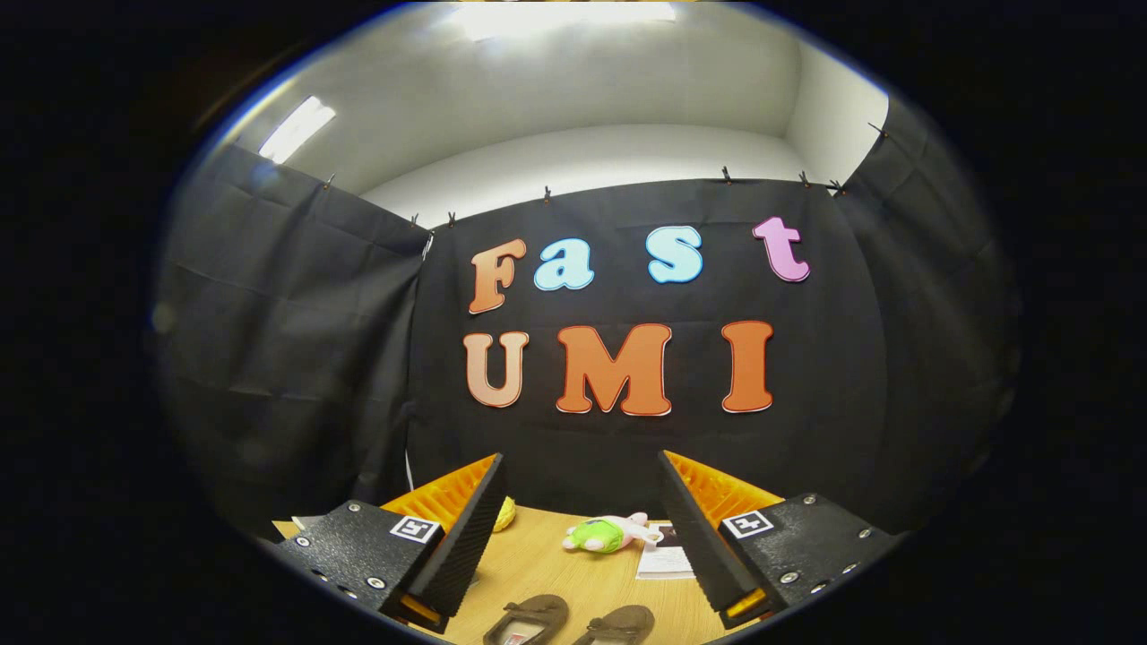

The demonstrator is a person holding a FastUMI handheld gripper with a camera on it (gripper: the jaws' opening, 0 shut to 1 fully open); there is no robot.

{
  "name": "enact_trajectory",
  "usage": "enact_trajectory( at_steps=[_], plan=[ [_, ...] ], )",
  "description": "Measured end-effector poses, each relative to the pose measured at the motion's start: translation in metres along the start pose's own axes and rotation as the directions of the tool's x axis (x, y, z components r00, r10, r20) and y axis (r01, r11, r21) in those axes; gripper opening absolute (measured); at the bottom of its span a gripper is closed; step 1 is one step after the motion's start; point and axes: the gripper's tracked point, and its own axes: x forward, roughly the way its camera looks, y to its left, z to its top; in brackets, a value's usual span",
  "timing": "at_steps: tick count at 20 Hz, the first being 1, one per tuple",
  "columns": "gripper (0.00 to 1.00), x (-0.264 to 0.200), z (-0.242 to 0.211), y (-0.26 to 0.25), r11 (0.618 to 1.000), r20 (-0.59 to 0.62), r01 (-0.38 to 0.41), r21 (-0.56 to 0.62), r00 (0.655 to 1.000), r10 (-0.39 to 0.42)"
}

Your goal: Open the storage box then place both shoes into the box .Put the left shoe in first, then the right shoe, with the right side of both shoes facing outward in a uniform manner.

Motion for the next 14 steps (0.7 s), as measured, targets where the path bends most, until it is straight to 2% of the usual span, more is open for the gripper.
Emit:
enact_trajectory(
  at_steps=[9, 14],
  plan=[
    [0.99, -0.001, -0.048, 0.049, 0.986, -0.119, -0.115, 0.122, 0.984, 0.129],
    [0.99, 0.005, -0.098, 0.081, 0.963, -0.243, -0.155, 0.219, 0.947, 0.208]
  ],
)
